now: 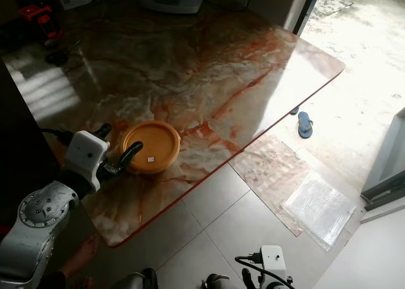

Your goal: Restocking fridge

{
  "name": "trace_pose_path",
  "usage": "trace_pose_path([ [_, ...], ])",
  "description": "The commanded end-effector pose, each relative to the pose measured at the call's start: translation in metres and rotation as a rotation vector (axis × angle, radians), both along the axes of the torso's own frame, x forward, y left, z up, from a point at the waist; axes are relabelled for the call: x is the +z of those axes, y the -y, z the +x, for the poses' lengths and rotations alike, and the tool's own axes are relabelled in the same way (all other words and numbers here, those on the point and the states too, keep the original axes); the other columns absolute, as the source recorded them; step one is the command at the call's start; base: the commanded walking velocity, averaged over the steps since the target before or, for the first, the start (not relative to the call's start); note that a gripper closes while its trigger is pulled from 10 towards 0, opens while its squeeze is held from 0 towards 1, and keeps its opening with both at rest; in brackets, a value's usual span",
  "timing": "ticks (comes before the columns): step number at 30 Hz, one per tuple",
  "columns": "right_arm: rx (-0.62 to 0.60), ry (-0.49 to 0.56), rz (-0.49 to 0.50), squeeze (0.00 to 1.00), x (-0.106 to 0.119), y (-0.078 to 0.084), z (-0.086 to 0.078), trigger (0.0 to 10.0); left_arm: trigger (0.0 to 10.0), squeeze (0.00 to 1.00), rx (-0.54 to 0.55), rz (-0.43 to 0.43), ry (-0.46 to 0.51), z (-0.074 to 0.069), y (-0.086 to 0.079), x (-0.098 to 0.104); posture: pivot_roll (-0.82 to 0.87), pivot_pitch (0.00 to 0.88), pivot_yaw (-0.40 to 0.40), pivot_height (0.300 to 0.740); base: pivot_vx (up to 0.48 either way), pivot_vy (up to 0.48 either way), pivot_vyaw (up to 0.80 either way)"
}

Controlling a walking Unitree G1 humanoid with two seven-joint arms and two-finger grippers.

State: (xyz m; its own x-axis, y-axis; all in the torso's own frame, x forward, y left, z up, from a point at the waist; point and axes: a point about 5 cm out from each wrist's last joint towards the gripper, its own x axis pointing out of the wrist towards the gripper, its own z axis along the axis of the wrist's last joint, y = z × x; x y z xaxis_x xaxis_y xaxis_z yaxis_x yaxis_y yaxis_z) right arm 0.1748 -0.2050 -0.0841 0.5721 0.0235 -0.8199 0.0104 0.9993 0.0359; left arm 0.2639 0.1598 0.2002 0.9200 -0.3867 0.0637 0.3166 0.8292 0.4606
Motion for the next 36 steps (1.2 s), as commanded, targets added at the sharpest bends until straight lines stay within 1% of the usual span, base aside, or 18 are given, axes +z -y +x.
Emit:
trace_pose_path([
  [1,-0.009,-0.03,-0.001,0.0,-0.004,0.001,-0.009,10.0,10.0,0.0,-0.037,0.04,-0.021,-0.001,0.002,0.004,0.03,0.193,-0.065,0.74,0.0,0.0,0.0],
  [2,-0.009,-0.03,-0.001,0.0,-0.004,0.001,-0.009,10.0,10.0,0.0,-0.037,0.04,-0.021,-0.001,0.002,0.004,0.03,0.193,-0.065,0.74,0.0,0.0,0.0],
  [3,-0.009,-0.03,-0.001,0.0,-0.004,0.001,-0.009,10.0,10.0,0.0,-0.073,0.06,-0.048,-0.001,0.004,0.004,0.03,0.193,-0.067,0.74,0.0,0.0,0.0],
  [4,-0.01,-0.03,0.0,0.0,-0.004,0.002,-0.009,10.0,10.0,0.0,-0.118,0.061,-0.062,-0.002,0.007,0.004,0.03,0.193,-0.067,0.74,0.0,0.0,0.0],
  [6,-0.01,-0.03,0.001,0.0,-0.004,0.001,-0.009,10.0,10.0,0.0,-0.165,0.034,-0.102,-0.004,0.01,0.003,0.03,0.193,-0.068,0.74,0.0,0.0,0.0],
  [8,-0.013,-0.031,0.002,0.0,-0.004,0.002,-0.009,10.0,10.0,0.0,-0.175,0.02,-0.127,-0.003,0.009,0.002,0.02,0.197,-0.068,0.74,0.0,0.0,0.0],
  [10,-0.013,-0.032,0.0,0.0,-0.004,0.002,-0.009,10.0,10.0,0.0,-0.176,0.044,-0.133,0.001,0.008,0.001,0.03,0.205,-0.072,0.74,0.0,0.0,0.0],
  [12,-0.013,-0.032,0.0,0.0,-0.004,0.003,-0.009,10.0,10.0,0.0,-0.181,0.049,-0.137,0.002,0.009,0.001,0.02,0.211,-0.075,0.74,0.0,0.0,0.0],
  [17,-0.017,-0.032,0.001,0.0,-0.003,0.004,-0.009,10.0,10.0,0.0,-0.156,0.082,-0.144,0.007,0.002,0.005,0.02,0.23,-0.08,0.74,0.0,0.0,0.0],
  [20,-0.015,-0.033,0.002,0.0,-0.003,0.004,-0.008,10.0,10.0,0.0,-0.155,0.098,-0.186,0.006,-0.002,0.002,0.02,0.235,-0.082,0.74,0.0,0.0,0.0],
  [23,-0.014,-0.032,0.005,0.0,-0.003,0.004,-0.008,10.0,10.0,0.0,-0.148,0.124,-0.206,0.006,-0.006,0.0,0.02,0.24,-0.082,0.74,0.0,0.0,0.0],
  [27,-0.013,-0.032,0.006,0.0,-0.003,0.004,-0.007,10.0,10.0,0.0,-0.15,0.134,-0.232,0.005,-0.01,-0.001,0.02,0.241,-0.084,0.74,0.0,0.0,0.0],
  [30,-0.011,-0.033,0.007,0.0,-0.003,0.004,-0.007,10.0,10.0,0.0,-0.098,0.163,-0.236,0.008,-0.017,-0.002,0.03,0.244,-0.084,0.74,0.0,0.0,0.0],
  [32,-0.011,-0.033,0.007,0.0,-0.003,0.004,-0.007,10.0,10.0,0.0,-0.087,0.167,-0.237,0.008,-0.018,-0.003,0.03,0.244,-0.084,0.74,0.0,0.0,0.0],
  [33,-0.011,-0.033,0.007,0.0,-0.003,0.004,-0.008,10.0,10.0,0.0,-0.078,0.182,-0.238,0.009,-0.02,-0.004,0.02,0.246,-0.084,0.74,0.0,0.0,0.0],
  [36,-0.011,-0.034,0.008,0.0,-0.003,0.005,-0.008,10.0,10.0,0.0,-0.036,0.209,-0.216,0.011,-0.024,-0.003,0.02,0.247,-0.085,0.74,0.0,0.0,0.0],
])
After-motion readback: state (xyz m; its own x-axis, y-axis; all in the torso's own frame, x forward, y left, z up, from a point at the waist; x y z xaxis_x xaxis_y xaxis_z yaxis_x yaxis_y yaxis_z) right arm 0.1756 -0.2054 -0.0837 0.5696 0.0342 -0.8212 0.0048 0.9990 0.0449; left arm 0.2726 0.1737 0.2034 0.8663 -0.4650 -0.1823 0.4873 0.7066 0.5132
